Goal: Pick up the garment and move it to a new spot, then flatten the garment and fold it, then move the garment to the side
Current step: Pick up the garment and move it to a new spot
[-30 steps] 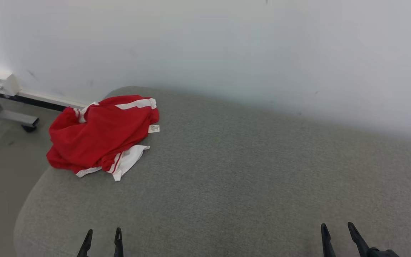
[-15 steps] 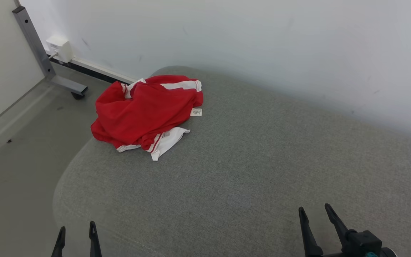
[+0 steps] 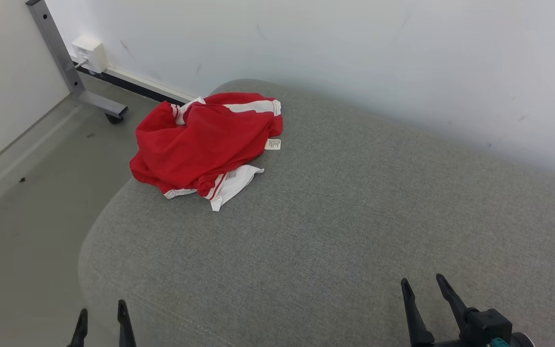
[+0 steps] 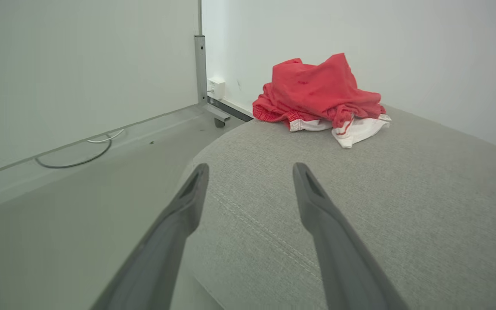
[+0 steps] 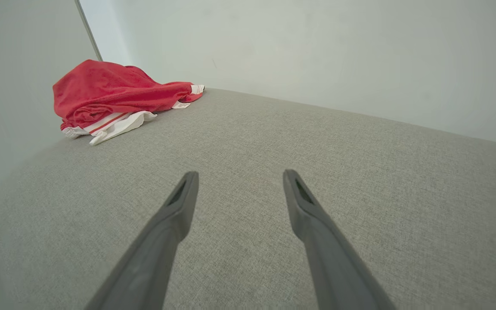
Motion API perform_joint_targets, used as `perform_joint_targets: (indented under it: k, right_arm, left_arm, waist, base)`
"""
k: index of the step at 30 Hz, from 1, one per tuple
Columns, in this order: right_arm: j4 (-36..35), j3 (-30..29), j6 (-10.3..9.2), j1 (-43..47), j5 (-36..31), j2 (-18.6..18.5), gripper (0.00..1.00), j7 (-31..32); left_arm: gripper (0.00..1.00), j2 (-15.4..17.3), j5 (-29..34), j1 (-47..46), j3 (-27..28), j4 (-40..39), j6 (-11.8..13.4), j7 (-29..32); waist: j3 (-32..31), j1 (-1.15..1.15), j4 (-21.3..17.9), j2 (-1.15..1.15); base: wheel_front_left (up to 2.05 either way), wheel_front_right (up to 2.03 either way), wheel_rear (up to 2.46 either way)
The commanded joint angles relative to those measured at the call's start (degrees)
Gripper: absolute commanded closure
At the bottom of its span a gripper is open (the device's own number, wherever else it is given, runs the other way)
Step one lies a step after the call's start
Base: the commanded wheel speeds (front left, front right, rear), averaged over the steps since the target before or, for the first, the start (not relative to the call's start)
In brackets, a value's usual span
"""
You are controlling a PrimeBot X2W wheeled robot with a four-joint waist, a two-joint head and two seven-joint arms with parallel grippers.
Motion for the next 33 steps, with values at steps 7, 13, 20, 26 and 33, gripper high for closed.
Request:
perform_joint_targets:
  k: [7, 13, 20, 26, 33]
  right_arm:
    - [-0.74, -1.83, 0.19, 2.98, 0.06, -0.15, 0.0, -0.4]
    - [-4.07, -1.22, 0.19, 4.18, -1.67, -0.15, 0.0, 1.36]
    - [-10.05, -0.73, 0.17, 3.24, -4.94, -0.16, 0.0, 4.64]
    - [-16.03, 0.37, 0.17, -0.26, -7.26, -0.14, 0.0, 6.83]
    - [-19.0, 0.37, 0.14, -2.71, -7.57, -0.13, 0.0, 7.28]
  left_arm:
    - [0.0, 2.37, -0.79, -14.65, -1.74, 8.66, -3.14, 2.44]
    - [0.0, 6.27, -4.82, -26.97, -0.51, 16.76, -5.27, 8.41]
    - [0.0, 14.93, -11.48, -38.58, 0.96, 21.92, -6.82, 19.76]
    - [0.0, 19.36, -21.31, -47.84, 3.65, 22.36, -6.89, 31.17]
    - [0.0, 22.37, -28.05, -52.73, 6.02, 21.88, -6.86, 41.89]
  waist:
    - [-0.37, 0.01, -0.35, 0.0]
    - [2.71, 0.01, -6.86, 0.0]
    - [11.04, 0.01, -15.97, 0.0]
    - [20.96, 0.01, -21.04, 0.0]
    - [27.12, 0.01, -24.4, 0.0]
  base:
    - [0.0, 0.0, 0.0]
    - [0.0, 0.0, 0.0]
    - [0.0, 0.0, 0.0]
    - [0.0, 0.0, 0.0]
    - [0.0, 0.0, 0.0]
